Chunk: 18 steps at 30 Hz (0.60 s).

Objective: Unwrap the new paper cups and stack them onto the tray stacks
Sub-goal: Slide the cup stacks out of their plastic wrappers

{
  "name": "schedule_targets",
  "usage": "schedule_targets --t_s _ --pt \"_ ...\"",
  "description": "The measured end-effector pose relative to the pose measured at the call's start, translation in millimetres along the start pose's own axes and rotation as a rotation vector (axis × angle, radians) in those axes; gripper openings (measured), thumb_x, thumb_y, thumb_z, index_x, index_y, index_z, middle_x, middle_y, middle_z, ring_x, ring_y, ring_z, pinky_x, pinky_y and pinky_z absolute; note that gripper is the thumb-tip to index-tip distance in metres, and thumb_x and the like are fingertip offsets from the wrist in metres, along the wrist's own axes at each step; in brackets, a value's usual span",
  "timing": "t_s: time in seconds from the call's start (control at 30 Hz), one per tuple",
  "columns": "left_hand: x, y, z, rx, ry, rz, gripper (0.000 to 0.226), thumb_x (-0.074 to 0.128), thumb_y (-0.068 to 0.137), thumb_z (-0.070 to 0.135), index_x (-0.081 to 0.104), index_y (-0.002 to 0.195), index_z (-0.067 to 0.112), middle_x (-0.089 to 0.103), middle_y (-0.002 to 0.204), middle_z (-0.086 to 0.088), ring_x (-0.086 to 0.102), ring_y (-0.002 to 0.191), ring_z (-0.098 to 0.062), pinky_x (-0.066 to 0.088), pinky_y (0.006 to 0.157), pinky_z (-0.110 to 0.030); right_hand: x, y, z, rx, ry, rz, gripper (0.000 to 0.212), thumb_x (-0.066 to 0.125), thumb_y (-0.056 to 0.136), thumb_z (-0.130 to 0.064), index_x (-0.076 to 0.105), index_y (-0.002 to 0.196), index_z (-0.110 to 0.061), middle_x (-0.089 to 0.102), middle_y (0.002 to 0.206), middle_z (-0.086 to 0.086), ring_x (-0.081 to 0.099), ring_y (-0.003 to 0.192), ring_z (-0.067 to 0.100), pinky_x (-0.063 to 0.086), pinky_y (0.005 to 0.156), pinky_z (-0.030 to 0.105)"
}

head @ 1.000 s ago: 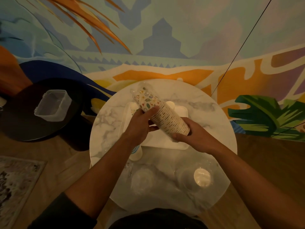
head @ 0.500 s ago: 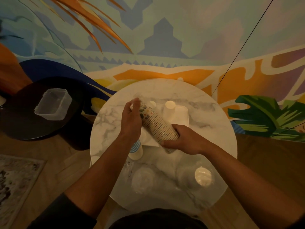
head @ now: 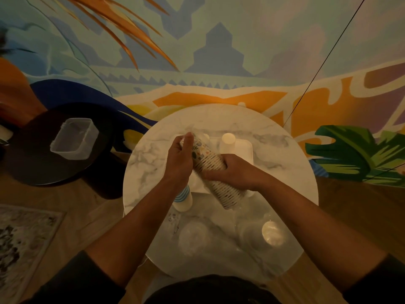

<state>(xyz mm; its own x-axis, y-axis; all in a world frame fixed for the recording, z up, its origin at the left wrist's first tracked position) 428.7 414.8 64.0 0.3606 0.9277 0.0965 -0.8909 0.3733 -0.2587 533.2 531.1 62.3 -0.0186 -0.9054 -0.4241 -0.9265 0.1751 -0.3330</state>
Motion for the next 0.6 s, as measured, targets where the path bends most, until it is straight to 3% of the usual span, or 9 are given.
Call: schedule_targets --t_s 0.1,0.23,0.33,0.4,0.47,0.53,0.6 --pt "6.7 1.7 1.6 0.002 0.024 -0.039 0.029 0.052 0.104 0.041 0.063 0.108 0.015 0.072 0.112 -0.011 0.071 0.106 -0.025 0.06 0.09 -0.048 -2.3 4.1 -8.0 0.001 0.07 0.03 0.011 0.075 0.088 -0.039 0.07 0.093 -0.031 0.073 0.079 -0.015 0.069 0.072 -0.002 0.05 0.06 0.013" --pt "23.3 -0.5 1.6 -0.031 0.073 -0.162 0.023 0.05 0.106 0.034 0.065 0.109 0.017 0.071 0.107 -0.008 0.068 0.103 -0.024 0.059 0.085 -0.037 -9.1 9.1 -11.8 0.017 0.198 0.096 0.022 0.073 0.09 -0.035 0.073 0.103 -0.017 0.078 0.089 0.001 0.075 0.08 0.017 0.059 0.072 0.03" --pt "32.4 -5.2 3.7 -0.071 0.016 -0.223 0.034 0.052 0.105 0.032 0.055 0.136 0.02 0.067 0.113 0.005 0.066 0.104 -0.015 0.058 0.084 -0.028 -16.8 8.5 -18.3 -0.002 0.217 0.156 0.018 0.069 0.094 -0.032 0.073 0.101 -0.016 0.078 0.085 -0.001 0.075 0.076 0.016 0.056 0.065 0.025" --pt "30.4 -3.7 4.3 -0.128 -0.064 -0.22 0.059 0.058 0.099 0.047 0.04 0.151 0.027 0.061 0.131 0.006 0.062 0.116 -0.015 0.054 0.096 -0.037 -23.0 8.7 -21.6 -0.027 0.252 0.202 0.023 0.068 0.095 -0.033 0.072 0.11 -0.017 0.078 0.093 -0.002 0.075 0.081 0.014 0.059 0.069 0.025" --pt "26.8 -5.3 2.8 -0.169 -0.06 -0.225 0.075 0.06 0.089 0.059 0.037 0.153 0.028 0.055 0.144 0.003 0.058 0.126 -0.022 0.047 0.106 -0.051 -37.9 10.5 -15.6 -0.026 0.358 0.318 0.034 0.069 0.093 -0.039 0.067 0.122 -0.022 0.077 0.105 -0.004 0.075 0.093 0.013 0.061 0.08 0.032" --pt "26.4 -15.8 -3.0 -0.202 0.047 -0.295 0.069 0.059 0.094 0.057 0.039 0.151 0.026 0.056 0.143 0.001 0.058 0.125 -0.024 0.044 0.109 -0.055 -55.2 13.4 -5.3 -0.007 0.488 0.457 0.054 0.071 0.089 -0.047 0.056 0.138 -0.028 0.072 0.119 -0.005 0.072 0.103 0.013 0.059 0.088 0.038" --pt "30.1 -32.3 -17.6 -0.26 0.169 -0.432 0.064 0.06 0.093 0.058 0.044 0.146 0.024 0.065 0.133 0.001 0.065 0.116 -0.023 0.049 0.106 -0.05 -67.8 12.6 0.8 -0.003 0.611 0.569 0.065 0.071 0.088 -0.048 0.046 0.146 -0.03 0.068 0.127 -0.005 0.07 0.108 0.014 0.059 0.091 0.039"
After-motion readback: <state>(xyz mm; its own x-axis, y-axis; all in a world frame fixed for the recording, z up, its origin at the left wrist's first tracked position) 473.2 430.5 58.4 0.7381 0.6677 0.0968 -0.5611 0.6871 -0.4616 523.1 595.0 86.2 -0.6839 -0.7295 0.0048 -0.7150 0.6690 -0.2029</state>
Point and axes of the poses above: each hand's wrist, its own y-axis towards the middle knuckle, its own x-axis out of the palm, z = x × y, the point moved 8 cm from there along y, towards the middle knuckle
